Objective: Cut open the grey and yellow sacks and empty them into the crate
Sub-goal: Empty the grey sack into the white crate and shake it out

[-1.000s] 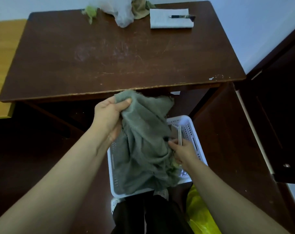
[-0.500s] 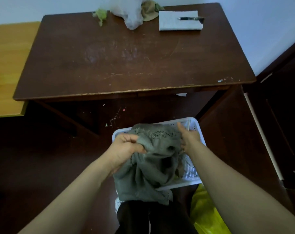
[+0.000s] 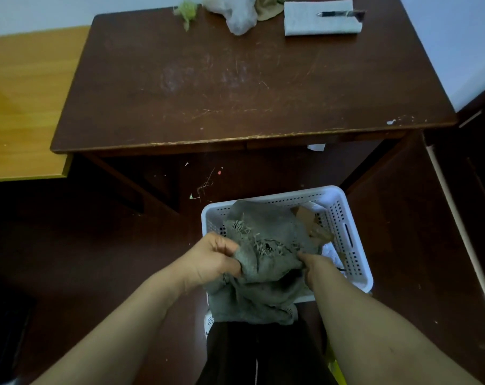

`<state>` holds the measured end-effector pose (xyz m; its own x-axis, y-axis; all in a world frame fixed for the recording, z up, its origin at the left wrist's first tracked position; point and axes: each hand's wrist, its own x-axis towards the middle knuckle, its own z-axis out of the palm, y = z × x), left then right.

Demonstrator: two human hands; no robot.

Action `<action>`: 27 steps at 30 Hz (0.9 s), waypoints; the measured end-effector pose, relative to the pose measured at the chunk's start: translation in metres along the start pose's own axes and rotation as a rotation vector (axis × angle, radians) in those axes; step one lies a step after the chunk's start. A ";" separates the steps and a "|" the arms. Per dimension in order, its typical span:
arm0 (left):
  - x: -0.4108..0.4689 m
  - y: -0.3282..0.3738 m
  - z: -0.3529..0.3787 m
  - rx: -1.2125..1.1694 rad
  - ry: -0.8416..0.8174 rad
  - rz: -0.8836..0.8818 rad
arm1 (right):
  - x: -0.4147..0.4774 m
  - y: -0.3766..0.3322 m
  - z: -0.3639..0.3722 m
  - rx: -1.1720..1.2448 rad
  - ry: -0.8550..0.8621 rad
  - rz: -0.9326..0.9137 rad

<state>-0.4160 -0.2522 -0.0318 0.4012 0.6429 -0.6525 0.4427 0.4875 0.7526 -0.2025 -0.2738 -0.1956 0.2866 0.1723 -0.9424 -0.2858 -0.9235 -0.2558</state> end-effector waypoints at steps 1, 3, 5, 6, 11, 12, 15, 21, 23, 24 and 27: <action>0.000 0.000 -0.001 0.006 -0.002 -0.003 | -0.002 0.005 0.000 0.023 0.014 -0.016; 0.001 -0.001 -0.004 0.010 -0.004 -0.019 | -0.004 0.010 0.001 0.108 0.022 -0.082; 0.001 -0.003 -0.006 0.016 0.004 -0.030 | -0.009 0.003 0.007 0.206 0.056 -0.123; 0.001 -0.003 -0.007 0.023 0.019 -0.036 | -0.014 -0.005 0.011 0.257 0.067 -0.158; 0.005 0.005 -0.019 -0.084 0.288 -0.010 | -0.067 -0.062 0.014 0.282 0.125 -0.500; 0.005 0.008 -0.024 -0.129 0.343 0.013 | -0.080 -0.071 0.011 0.314 0.120 -0.560; 0.002 0.015 -0.040 -0.195 0.407 0.088 | -0.124 -0.092 0.007 0.428 0.003 -0.721; -0.008 0.024 -0.051 -0.122 0.496 0.170 | -0.201 -0.102 -0.002 0.451 -0.047 -0.826; -0.013 0.030 -0.053 -0.099 0.484 0.226 | -0.223 -0.106 -0.008 0.449 -0.056 -0.947; -0.016 0.031 -0.053 -0.104 0.468 0.244 | -0.232 -0.105 -0.011 0.467 -0.089 -0.988; -0.020 0.028 -0.054 -0.061 0.434 0.195 | -0.251 -0.104 -0.017 0.487 -0.128 -0.943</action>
<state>-0.4548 -0.2200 0.0074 0.0941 0.9067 -0.4110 0.3391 0.3590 0.8696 -0.2295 -0.2273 0.0715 0.4922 0.8065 -0.3275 -0.3415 -0.1671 -0.9249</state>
